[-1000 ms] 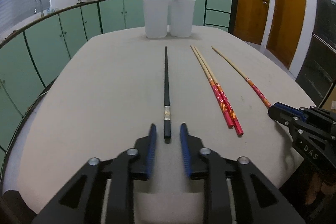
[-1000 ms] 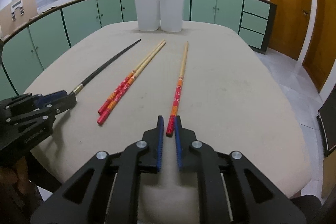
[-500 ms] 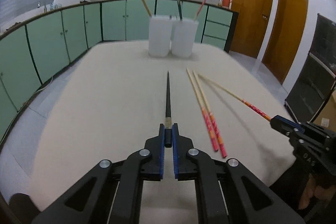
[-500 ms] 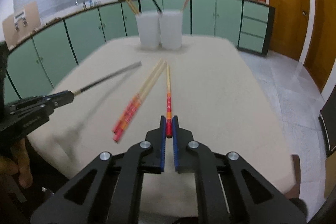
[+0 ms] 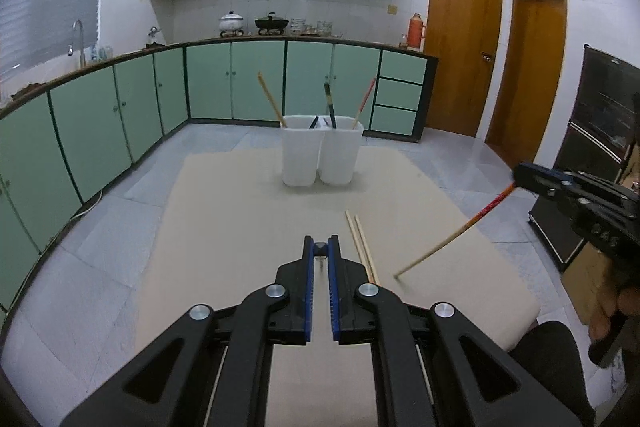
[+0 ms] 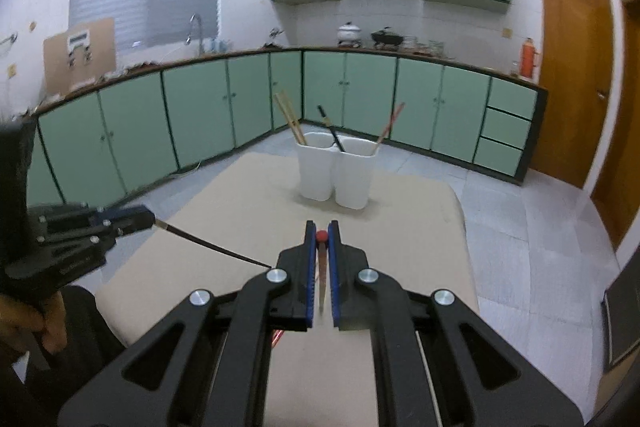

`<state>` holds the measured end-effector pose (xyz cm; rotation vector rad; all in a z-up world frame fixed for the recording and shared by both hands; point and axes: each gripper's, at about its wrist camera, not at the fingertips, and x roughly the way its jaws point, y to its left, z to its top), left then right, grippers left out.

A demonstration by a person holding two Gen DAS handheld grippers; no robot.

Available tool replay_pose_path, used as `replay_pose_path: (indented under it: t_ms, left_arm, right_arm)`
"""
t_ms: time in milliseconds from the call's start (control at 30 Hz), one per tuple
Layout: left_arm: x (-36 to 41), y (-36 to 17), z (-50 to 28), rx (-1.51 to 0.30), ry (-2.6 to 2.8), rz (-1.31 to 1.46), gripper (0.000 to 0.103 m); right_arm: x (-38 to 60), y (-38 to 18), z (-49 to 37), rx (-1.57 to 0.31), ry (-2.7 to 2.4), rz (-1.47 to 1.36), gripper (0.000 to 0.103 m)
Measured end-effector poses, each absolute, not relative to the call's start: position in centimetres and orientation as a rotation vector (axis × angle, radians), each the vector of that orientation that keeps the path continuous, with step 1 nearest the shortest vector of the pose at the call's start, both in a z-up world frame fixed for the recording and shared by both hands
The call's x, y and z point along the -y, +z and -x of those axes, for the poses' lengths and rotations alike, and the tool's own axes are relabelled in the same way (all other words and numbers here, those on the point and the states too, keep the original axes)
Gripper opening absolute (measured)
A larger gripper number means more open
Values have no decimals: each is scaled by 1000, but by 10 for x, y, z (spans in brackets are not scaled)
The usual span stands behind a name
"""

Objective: Organize utensils
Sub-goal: 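Lift both chopsticks and carry them toward the white holder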

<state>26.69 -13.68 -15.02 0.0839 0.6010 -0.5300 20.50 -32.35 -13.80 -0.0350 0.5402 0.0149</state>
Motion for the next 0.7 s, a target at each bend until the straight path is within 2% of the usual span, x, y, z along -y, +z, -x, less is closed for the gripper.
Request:
replay_pose_path:
  t_ms: [533, 700]
  left_arm:
    - [144, -114, -364, -766, -615, -79, 7]
    - [149, -100, -377, -763, -621, -105, 7]
  right_arm:
    - [347, -102, -290, -706, 92, 29, 5]
    - [346, -83, -308, -712, 102, 62, 5]
